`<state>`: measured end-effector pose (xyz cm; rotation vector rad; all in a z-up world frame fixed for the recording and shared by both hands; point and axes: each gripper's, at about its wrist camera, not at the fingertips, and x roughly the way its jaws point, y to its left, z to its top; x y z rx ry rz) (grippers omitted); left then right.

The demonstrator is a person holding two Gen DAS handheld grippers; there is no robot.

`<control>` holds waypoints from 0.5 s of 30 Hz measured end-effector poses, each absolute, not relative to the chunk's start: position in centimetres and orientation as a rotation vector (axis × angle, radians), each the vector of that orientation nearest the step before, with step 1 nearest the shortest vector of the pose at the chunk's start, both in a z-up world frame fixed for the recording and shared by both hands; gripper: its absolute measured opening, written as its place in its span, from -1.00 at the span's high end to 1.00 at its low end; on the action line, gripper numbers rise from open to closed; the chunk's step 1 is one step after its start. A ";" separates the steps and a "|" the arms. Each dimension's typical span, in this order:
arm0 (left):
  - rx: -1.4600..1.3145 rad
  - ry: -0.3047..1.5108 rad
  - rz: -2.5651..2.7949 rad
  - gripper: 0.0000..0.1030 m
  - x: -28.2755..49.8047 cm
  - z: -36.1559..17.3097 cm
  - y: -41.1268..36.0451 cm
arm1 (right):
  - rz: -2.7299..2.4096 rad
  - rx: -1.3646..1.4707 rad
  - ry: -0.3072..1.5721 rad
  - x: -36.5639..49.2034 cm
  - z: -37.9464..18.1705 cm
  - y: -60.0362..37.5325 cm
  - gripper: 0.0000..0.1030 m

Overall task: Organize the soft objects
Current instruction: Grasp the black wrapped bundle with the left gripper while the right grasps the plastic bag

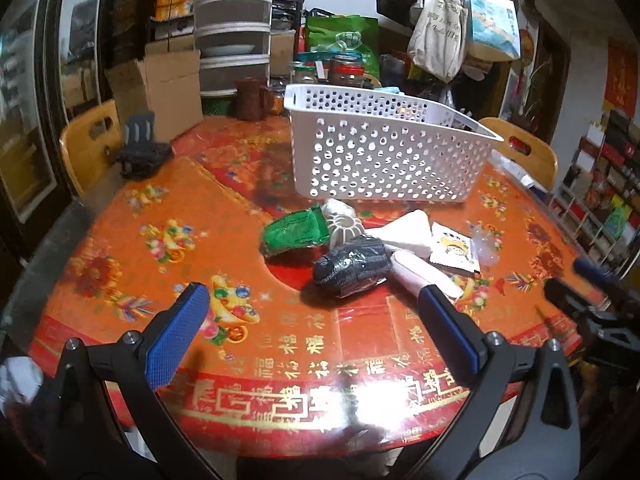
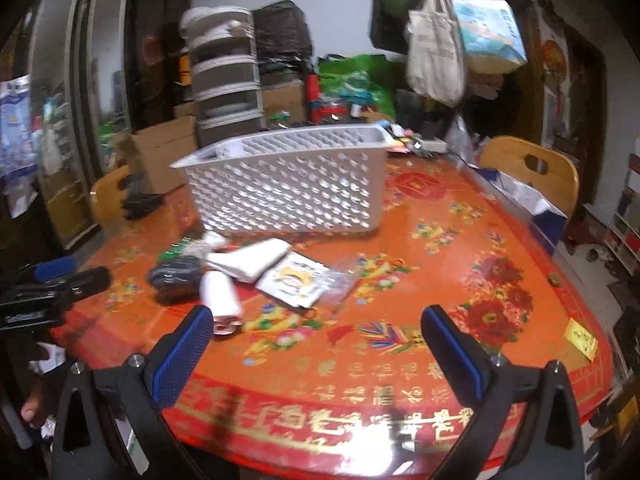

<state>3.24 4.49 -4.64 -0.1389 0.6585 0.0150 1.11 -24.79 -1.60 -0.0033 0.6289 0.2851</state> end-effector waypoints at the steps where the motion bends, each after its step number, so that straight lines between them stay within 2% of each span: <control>1: -0.150 0.668 0.002 -1.00 3.6 -5.0 4.7 | 0.283 0.015 0.661 1.9 -2.2 -24.9 -1.00; 8: -0.124 0.724 -0.038 -1.00 7.3 -7.4 3.2 | 0.287 0.035 0.709 5.3 -4.0 -25.4 -0.99; 11: -0.110 0.741 -0.047 -1.00 9.0 -8.0 2.3 | 0.290 0.025 0.734 6.7 -4.4 -25.2 -0.86; 15: -0.102 0.766 -0.043 -0.97 10.4 -8.7 1.6 | 0.309 0.016 0.761 8.0 -4.8 -24.8 -0.81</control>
